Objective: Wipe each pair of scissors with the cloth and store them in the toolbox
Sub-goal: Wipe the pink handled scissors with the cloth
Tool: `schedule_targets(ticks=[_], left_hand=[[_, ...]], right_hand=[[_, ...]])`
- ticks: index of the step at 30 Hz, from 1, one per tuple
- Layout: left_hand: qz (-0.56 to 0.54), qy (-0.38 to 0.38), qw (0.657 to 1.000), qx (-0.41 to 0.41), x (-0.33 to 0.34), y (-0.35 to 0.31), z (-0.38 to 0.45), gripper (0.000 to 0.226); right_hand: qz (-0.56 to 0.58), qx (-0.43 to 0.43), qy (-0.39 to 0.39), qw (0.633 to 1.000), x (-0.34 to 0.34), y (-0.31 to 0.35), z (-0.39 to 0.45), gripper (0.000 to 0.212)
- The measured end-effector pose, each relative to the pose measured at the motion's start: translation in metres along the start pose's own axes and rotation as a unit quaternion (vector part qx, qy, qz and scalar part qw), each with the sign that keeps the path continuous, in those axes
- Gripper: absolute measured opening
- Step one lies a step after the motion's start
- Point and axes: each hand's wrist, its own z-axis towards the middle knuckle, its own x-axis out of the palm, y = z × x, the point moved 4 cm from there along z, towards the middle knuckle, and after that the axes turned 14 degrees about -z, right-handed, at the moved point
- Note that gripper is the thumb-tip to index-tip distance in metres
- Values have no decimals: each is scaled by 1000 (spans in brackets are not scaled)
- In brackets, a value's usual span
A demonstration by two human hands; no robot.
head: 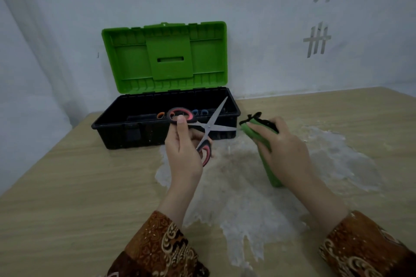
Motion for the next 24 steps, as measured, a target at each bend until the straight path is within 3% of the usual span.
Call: schedule_targets(ticks=[2,4,6,9,16,19,21,23,24], left_hand=[[115,59,985,111,3,-5,-4,25],[276,144,924,221,7,-4,-9,22],[394,168,867,256,9,0,-10,28],[462,181,827,264,8,9,-9,38],[513,158,782,317,8,13,-8,46],[500,149,806,280,8,14,-9,40],[436,128,872,181,4,17,-7,30],[299,90,950,25,-4,28,-1,21],[224,75,970,-50,-6,34,1,20]], right_hand=[[26,54,32,998,3,-12,-1,34],[111,113,52,986,-2,-17,2,30],[225,138,63,963,-11,-11,7,26],[322,117,90,935,-26,9,9,37],[138,38,143,979,-15,13,5,21],[59,19,117,991,-14,12,3,24],[39,21,78,996,-17,11,3,26],[32,35,43,998,-18,7,5,28],[33,44,30,998,-19,5,5,28]])
